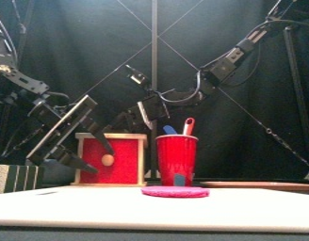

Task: Get the cutter from the drawer then cut the dough then place the extra dough in the bowl
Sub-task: Open the drawer

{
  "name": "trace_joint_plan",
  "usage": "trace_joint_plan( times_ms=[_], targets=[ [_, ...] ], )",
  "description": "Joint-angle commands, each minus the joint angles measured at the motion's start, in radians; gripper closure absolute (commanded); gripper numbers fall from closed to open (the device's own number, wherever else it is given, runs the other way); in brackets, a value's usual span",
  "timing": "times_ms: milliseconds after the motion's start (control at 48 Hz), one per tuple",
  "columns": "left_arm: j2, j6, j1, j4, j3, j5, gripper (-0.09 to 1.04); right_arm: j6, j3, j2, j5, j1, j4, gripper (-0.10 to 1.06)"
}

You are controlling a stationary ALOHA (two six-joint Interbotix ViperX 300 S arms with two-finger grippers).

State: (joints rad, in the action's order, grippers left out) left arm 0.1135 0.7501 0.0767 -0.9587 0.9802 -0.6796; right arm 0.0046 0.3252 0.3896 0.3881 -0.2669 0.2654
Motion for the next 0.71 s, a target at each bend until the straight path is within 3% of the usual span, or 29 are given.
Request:
trace_joint_plan(
  times_ms=[21,333,542,708],
  targets=[
    [0.003,-0.002,-0.015,0.0,-0.02,-0.009,0.12,0.002,-0.008,-0.014,-0.008,0.002,-0.006,0.94],
    [-0.083,-0.006,-0.012,-0.029,0.069,-0.038,0.21,0.002,-0.014,-0.006,-0.008,0.006,-0.006,0.94],
    [-0.064,-0.069,-0.014,-0.021,0.032,-0.02,0.23,0.002,-0.02,0.003,-0.012,0.005,-0.008,0.94],
    [-0.064,-0.115,0.005,-0.023,0.006,0.029,0.35,0.002,-0.018,0.003,-0.023,-0.002,-0.023,0.94]
  ],
)
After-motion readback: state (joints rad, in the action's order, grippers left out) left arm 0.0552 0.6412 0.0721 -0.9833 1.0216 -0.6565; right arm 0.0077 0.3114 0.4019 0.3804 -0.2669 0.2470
